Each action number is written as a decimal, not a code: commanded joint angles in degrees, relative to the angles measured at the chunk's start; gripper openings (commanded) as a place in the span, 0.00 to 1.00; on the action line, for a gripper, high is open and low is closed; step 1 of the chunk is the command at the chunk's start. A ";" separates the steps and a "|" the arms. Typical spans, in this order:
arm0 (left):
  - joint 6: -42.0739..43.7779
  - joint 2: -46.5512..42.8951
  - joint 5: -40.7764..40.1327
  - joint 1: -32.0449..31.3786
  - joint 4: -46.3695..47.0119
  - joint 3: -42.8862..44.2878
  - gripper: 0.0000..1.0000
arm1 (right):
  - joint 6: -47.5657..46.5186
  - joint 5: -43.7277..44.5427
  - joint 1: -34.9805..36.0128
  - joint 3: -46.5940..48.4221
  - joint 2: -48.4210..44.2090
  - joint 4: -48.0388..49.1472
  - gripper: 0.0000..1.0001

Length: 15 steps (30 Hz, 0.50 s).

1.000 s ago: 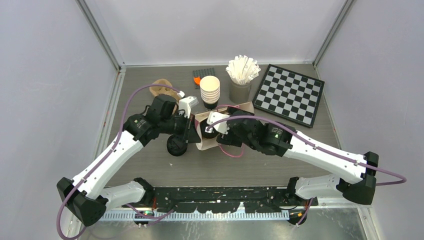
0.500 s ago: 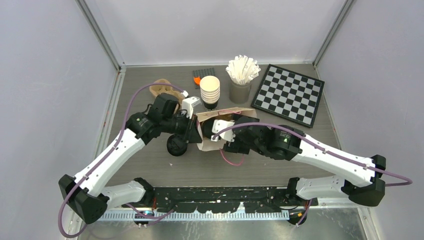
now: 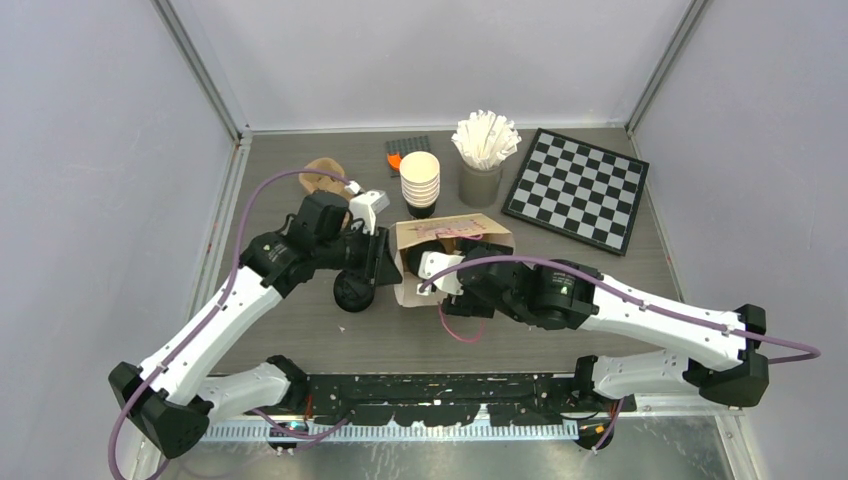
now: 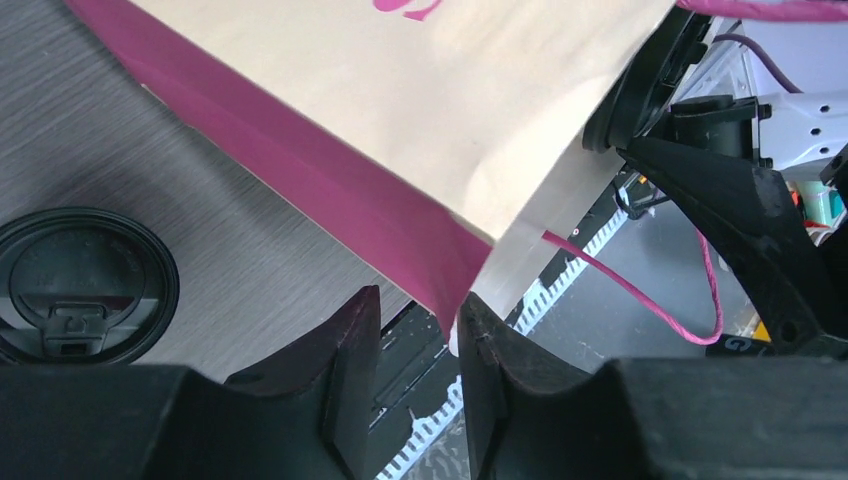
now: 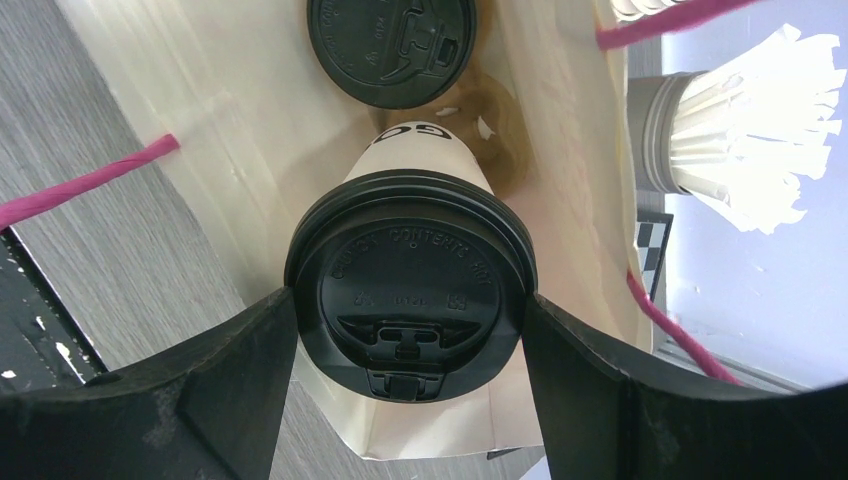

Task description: Pack the takeout coffee

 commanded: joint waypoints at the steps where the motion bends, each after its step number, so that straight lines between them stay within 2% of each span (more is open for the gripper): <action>1: -2.85 -1.71 -1.81 -0.19 2.62 -0.85 0.37 | 0.48 1.84 0.16 0.05 0.37 2.77 0.68; 6: -3.35 -1.26 -2.26 -0.15 1.94 -0.42 0.41 | 0.41 1.64 0.17 -0.08 0.68 3.04 0.68; 15: -5.42 -0.73 -1.27 -0.28 3.08 -1.36 0.42 | -0.02 1.93 0.21 -0.48 1.00 4.48 0.68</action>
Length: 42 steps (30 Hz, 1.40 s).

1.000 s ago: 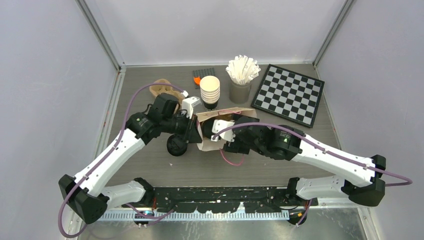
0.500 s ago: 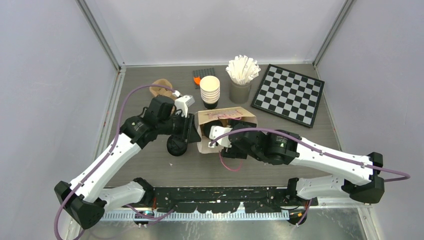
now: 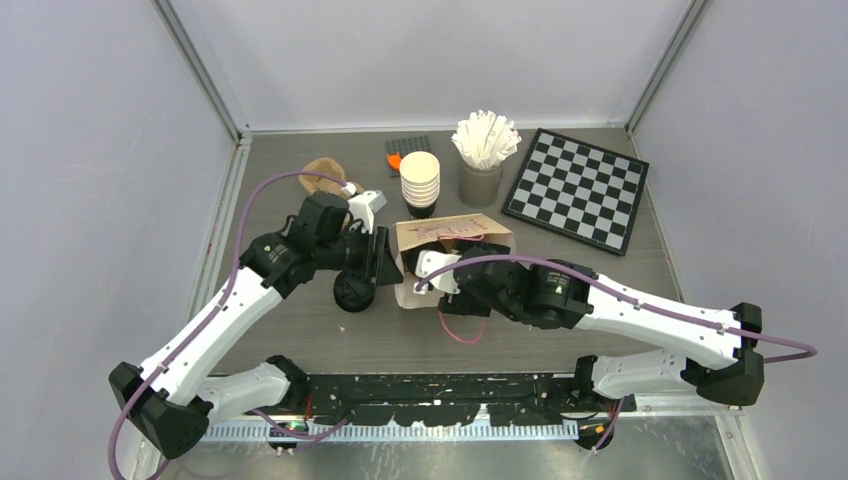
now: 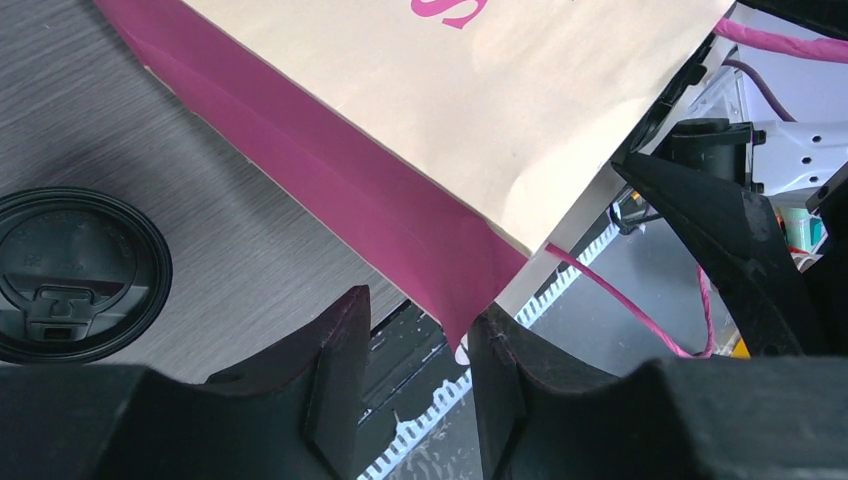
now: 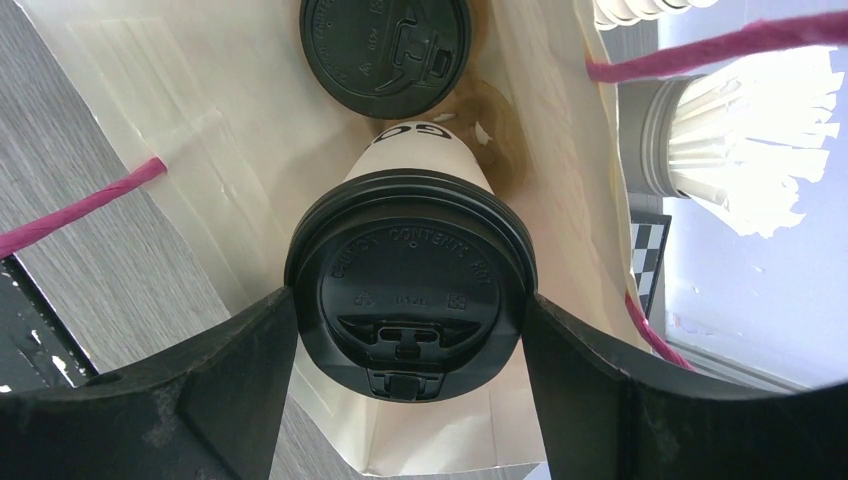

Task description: Pack the takeout coffee

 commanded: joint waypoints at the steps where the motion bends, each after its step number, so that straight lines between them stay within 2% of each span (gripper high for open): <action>1: -1.35 0.19 0.63 -0.27 2.88 -0.64 0.42 | -0.26 1.30 0.22 -0.19 -0.08 3.48 0.68; 5: -1.17 0.95 1.26 -0.28 2.87 -0.44 0.40 | -1.76 1.70 0.18 -0.76 0.05 4.27 0.68; 11: -0.45 0.93 1.75 -0.23 2.85 -0.63 0.27 | -4.56 2.14 -0.26 -1.46 -0.36 5.05 0.69; 27: 0.49 1.23 3.33 -0.23 3.10 -0.07 0.09 | -10.53 2.42 -3.03 -2.60 -1.48 6.01 0.69; 33: 0.48 1.37 3.69 -0.28 3.15 0.27 0.01 | -16.85 -0.05 -4.83 -5.31 -2.38 7.71 0.69; 42: 0.00 1.59 4.36 -0.28 3.32 0.67 0.00 | -23.09 -3.01 -6.62 -10.06 -3.50 12.82 0.69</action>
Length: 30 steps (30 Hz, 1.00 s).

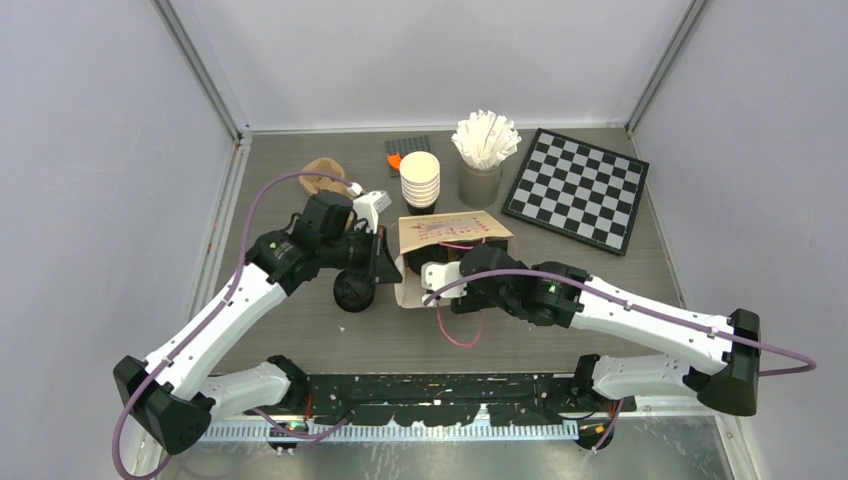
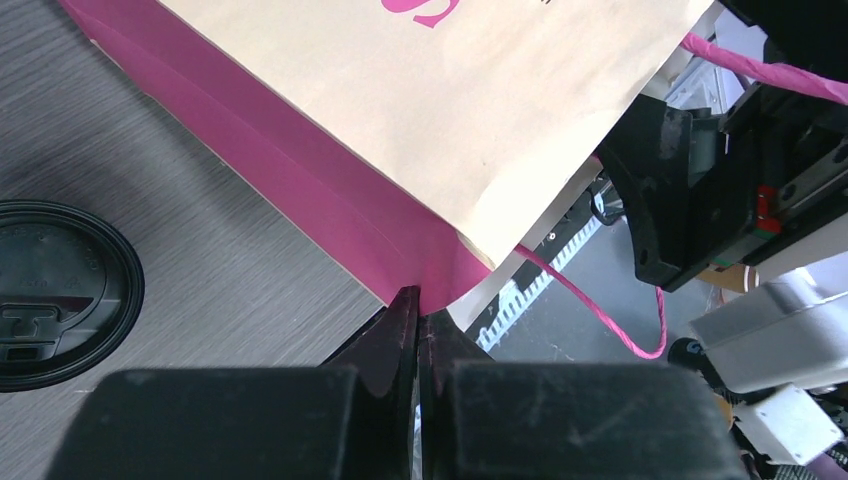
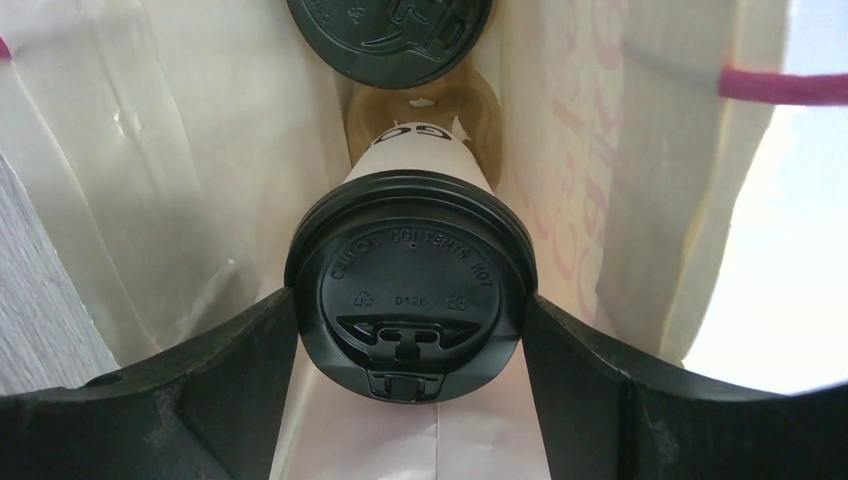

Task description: Pack the takeout coffee

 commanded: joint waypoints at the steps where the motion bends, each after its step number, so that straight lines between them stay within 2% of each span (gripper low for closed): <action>1: 0.55 0.04 1.66 -0.24 2.03 0.92 0.00 | -5.91 -1.05 -0.60 -1.47 -1.81 5.06 0.69; 18: 0.00 1.27 3.11 -0.22 2.32 1.94 0.00 | -9.16 -1.48 -2.29 -3.31 0.82 8.31 0.68; 30: -3.62 1.20 4.50 -0.21 4.18 1.56 0.00 | -9.98 -0.20 -3.00 -5.66 1.06 10.69 0.67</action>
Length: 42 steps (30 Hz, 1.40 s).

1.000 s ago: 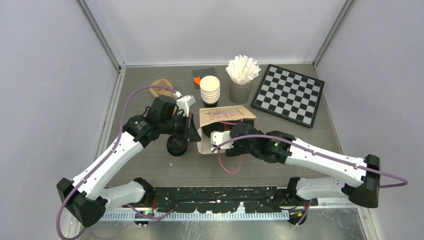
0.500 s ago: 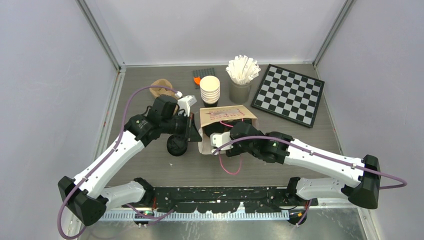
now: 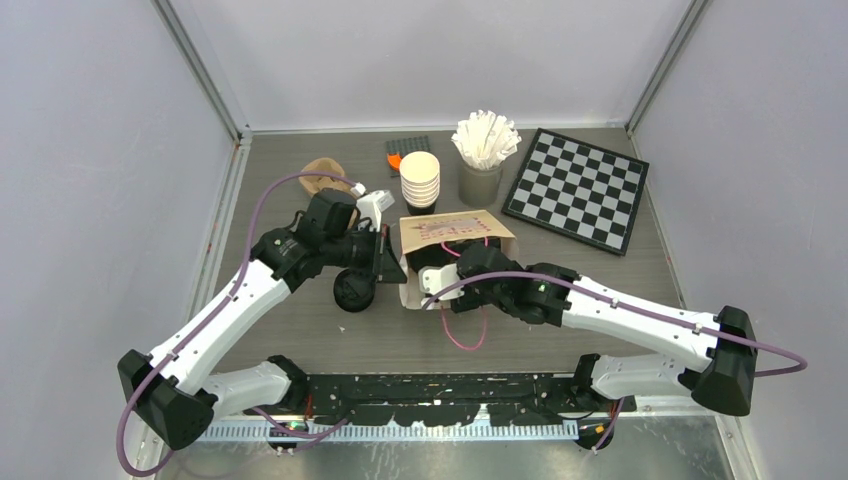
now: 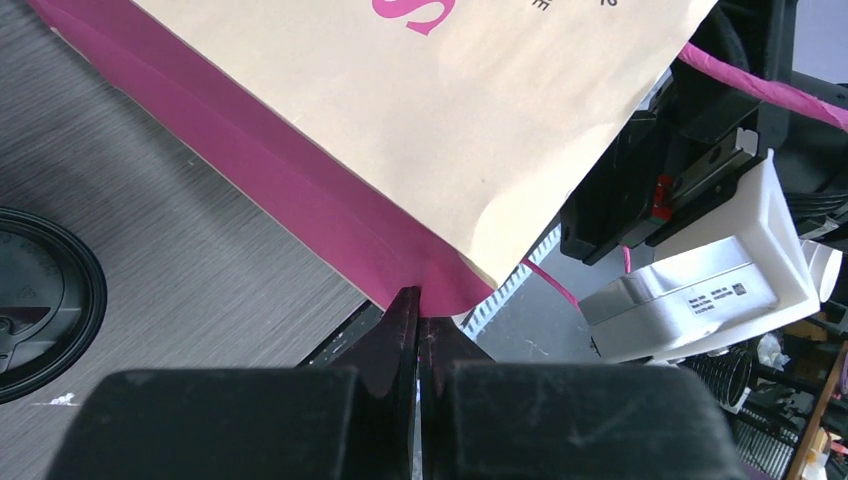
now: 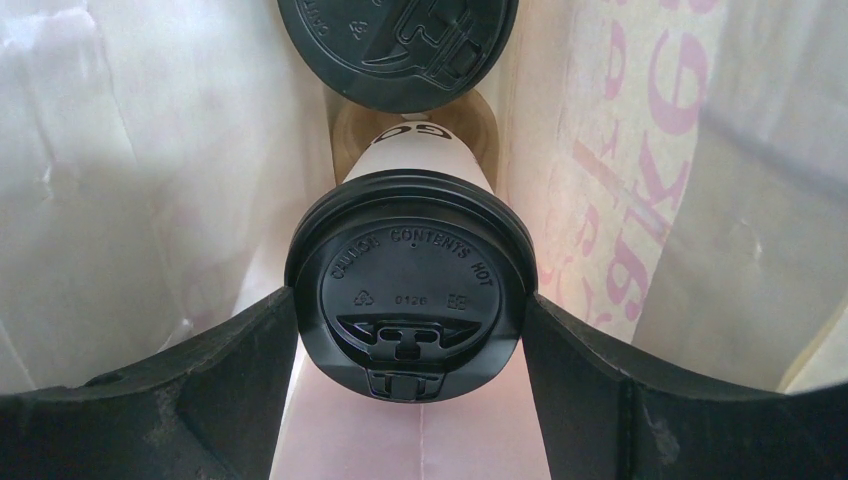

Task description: Pack the takeout coffee

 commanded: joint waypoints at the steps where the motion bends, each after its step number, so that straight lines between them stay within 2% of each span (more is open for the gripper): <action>1: -1.58 -0.33 1.86 -0.24 3.16 1.52 0.00 | -0.62 1.16 -0.56 -0.98 -0.49 3.69 0.68; 42: -3.57 -0.04 3.91 -0.19 5.27 -0.52 0.00 | 2.80 -1.52 -3.93 -5.12 -0.07 12.08 0.65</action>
